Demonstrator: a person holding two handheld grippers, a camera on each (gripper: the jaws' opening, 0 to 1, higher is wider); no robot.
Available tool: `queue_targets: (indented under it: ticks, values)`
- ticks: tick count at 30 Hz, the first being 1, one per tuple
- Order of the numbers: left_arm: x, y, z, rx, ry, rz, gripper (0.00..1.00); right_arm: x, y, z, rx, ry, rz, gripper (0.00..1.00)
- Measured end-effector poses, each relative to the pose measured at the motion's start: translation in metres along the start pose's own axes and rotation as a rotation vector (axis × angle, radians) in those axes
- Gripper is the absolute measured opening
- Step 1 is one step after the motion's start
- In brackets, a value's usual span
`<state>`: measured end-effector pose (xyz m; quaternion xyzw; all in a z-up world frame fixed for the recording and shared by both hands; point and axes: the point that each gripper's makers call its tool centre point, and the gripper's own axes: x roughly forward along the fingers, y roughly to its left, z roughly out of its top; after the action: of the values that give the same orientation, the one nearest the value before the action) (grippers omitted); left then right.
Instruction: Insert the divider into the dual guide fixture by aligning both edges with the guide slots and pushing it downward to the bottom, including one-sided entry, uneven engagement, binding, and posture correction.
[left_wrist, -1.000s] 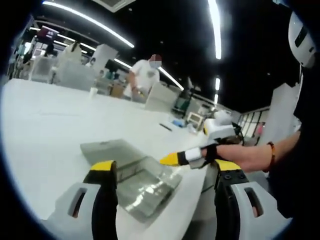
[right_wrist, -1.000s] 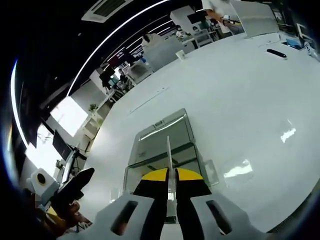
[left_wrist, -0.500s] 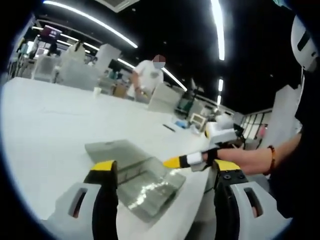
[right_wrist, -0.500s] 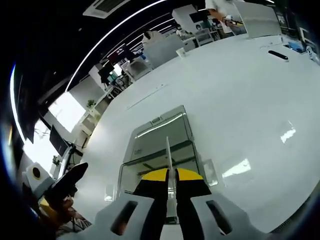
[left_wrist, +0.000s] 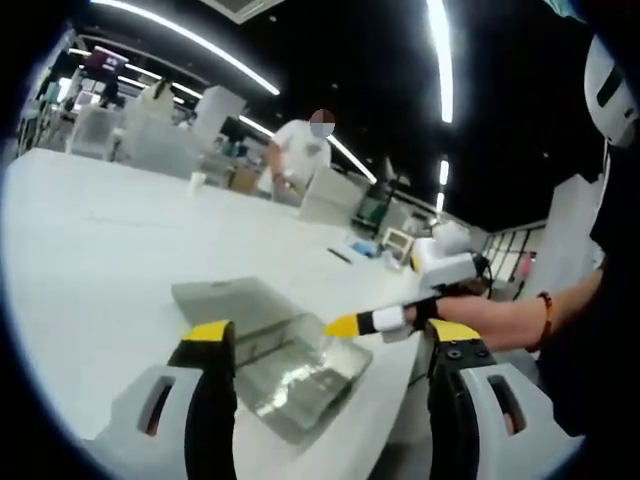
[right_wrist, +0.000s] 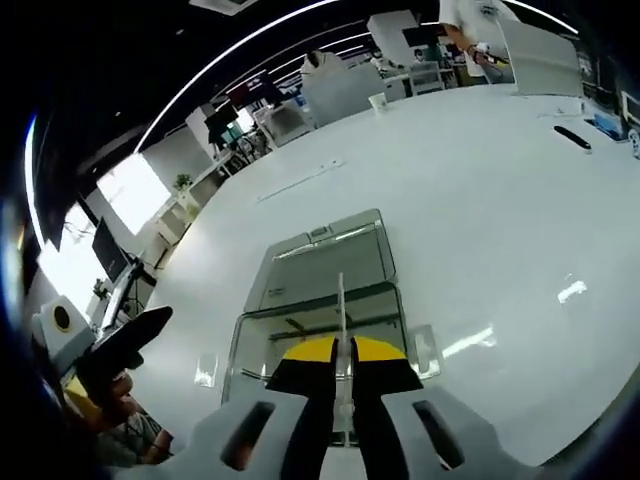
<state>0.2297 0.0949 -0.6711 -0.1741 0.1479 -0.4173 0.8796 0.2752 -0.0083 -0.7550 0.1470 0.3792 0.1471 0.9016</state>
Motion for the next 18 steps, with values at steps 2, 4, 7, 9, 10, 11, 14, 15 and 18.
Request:
queue_targets:
  ticks: [2, 4, 7, 9, 10, 11, 14, 15, 18]
  values:
    - [0.0001, 0.0005, -0.0011, -0.003, 0.003, 0.0, 0.77, 0.0002, 0.0005, -0.0002, -0.004, 0.004, 0.004, 0.0]
    - [0.0, 0.0009, -0.0016, -0.004, 0.003, 0.001, 0.77, 0.0006, 0.0001, -0.0005, -0.018, 0.01, 0.0, 0.0]
    - [-0.0001, 0.0013, -0.0022, -0.008, 0.002, 0.003, 0.77, 0.0012, -0.0039, -0.0015, -0.063, 0.018, -0.024, 0.0]
    - [-0.0001, 0.0017, -0.0028, -0.009, 0.003, 0.004, 0.77, 0.0019, -0.0018, -0.0022, -0.057, 0.023, -0.016, 0.0]
    - [0.0, 0.0017, -0.0026, -0.011, 0.002, 0.004, 0.77, 0.0019, -0.001, -0.0022, -0.049, 0.021, -0.011, 0.0]
    - [0.0, 0.0017, -0.0028, -0.013, 0.003, 0.004, 0.76, 0.0019, -0.0011, -0.0025, -0.05, 0.02, -0.01, 0.0]
    - [-0.0002, 0.0018, -0.0035, -0.018, 0.003, 0.004, 0.76, 0.0022, -0.0023, -0.0035, -0.056, 0.019, -0.011, 0.0]
    - [-0.0002, 0.0017, -0.0039, -0.02, 0.002, 0.003, 0.76, 0.0023, -0.0026, -0.003, -0.044, 0.02, -0.008, 0.0]
    - [0.0, 0.0012, -0.0052, -0.022, 0.008, 0.002, 0.76, 0.0026, -0.0013, -0.0036, -0.049, 0.025, -0.007, 0.0]
